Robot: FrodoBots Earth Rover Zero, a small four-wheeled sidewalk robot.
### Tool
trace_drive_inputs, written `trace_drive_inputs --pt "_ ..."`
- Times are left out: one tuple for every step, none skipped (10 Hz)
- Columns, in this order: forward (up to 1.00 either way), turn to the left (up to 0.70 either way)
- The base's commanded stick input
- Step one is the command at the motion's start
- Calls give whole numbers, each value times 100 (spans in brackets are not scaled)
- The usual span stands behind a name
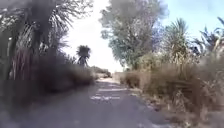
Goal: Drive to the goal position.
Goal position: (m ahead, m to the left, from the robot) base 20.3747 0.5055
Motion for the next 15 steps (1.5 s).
trace_drive_inputs --pt "85 0" --pt "85 34" --pt "85 34" --pt "85 0" --pt "85 0" --pt "85 0" --pt "85 0" --pt "85 0" --pt "85 0" --pt "85 0" --pt "85 0" --pt "85 0" --pt "85 0" --pt "85 0" --pt "85 0"
